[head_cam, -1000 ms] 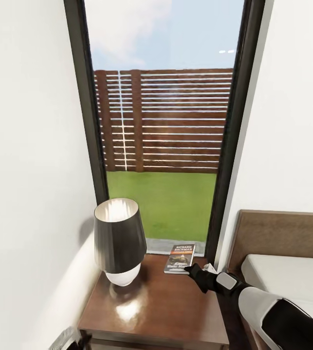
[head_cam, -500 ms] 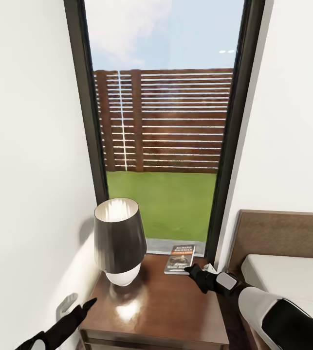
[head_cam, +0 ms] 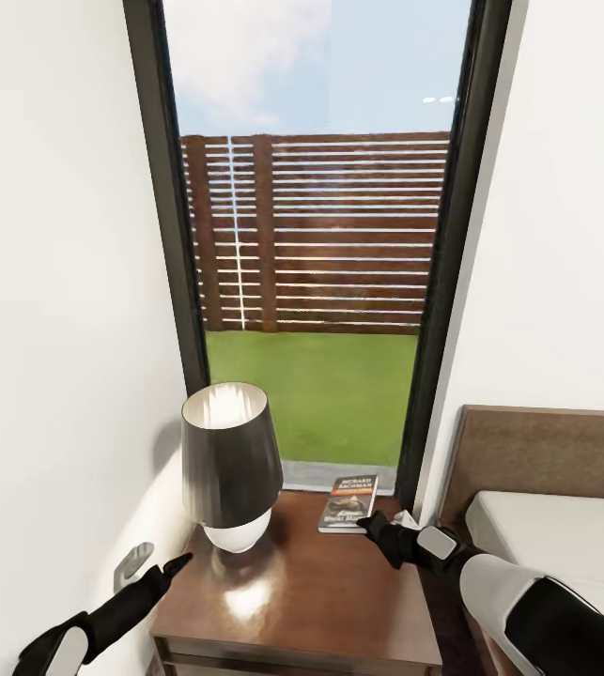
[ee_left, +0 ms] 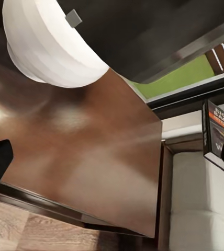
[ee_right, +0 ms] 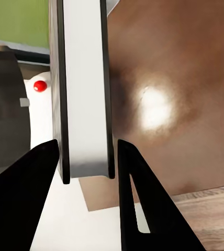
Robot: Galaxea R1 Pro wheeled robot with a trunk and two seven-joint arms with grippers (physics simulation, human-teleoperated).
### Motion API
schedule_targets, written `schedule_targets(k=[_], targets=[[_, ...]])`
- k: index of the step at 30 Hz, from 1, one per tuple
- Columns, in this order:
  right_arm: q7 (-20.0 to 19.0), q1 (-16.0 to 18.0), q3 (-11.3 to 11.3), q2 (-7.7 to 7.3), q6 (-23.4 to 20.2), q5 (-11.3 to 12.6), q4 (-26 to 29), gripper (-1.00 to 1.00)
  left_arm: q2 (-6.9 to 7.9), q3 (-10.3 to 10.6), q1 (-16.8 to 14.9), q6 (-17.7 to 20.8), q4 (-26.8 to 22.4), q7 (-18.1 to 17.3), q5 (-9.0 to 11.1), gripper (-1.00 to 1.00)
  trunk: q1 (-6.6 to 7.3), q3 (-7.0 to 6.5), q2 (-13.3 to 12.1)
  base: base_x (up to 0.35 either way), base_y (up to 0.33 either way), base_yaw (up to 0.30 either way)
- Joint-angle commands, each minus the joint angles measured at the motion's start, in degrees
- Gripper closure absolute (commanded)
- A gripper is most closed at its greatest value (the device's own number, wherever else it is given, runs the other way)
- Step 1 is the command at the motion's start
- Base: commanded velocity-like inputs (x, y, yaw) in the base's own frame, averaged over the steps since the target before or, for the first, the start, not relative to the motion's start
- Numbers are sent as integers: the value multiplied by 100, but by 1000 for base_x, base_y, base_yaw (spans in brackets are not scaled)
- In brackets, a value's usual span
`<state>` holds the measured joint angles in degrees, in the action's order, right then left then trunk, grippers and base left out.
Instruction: In the bedroom, move the book from the bed onto either nightstand, and place the two sandals side by side next to the bed.
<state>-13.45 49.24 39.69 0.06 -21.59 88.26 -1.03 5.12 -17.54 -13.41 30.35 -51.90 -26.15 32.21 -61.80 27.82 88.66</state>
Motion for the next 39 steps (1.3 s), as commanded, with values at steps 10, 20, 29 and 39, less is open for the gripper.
schedule_targets(k=[10, 20, 29, 39], targets=[[-51, 6, 13, -31, -22, 50, -11, 100, -8, -4, -4, 58, -29, -13, 31, -100, 0, 6, 4, 0, 0, 0], [-150, 6, 4, -40, -99, 58, -11, 100, -7, -4, -4, 59, -31, -25, 31, -100, 0, 6, 4, 0, 0, 0], [-530, 7, -44, -46, -136, 92, -34, 100, -3, 7, -4, 86, -45, -34, 29, -100, 0, 6, 4, 0, 0, 0], [-680, 6, -11, -13, -119, 63, -74, 100, 14, 5, -4, 110, -70, -31, 30, -100, 0, 6, 4, 0, 0, 0]])
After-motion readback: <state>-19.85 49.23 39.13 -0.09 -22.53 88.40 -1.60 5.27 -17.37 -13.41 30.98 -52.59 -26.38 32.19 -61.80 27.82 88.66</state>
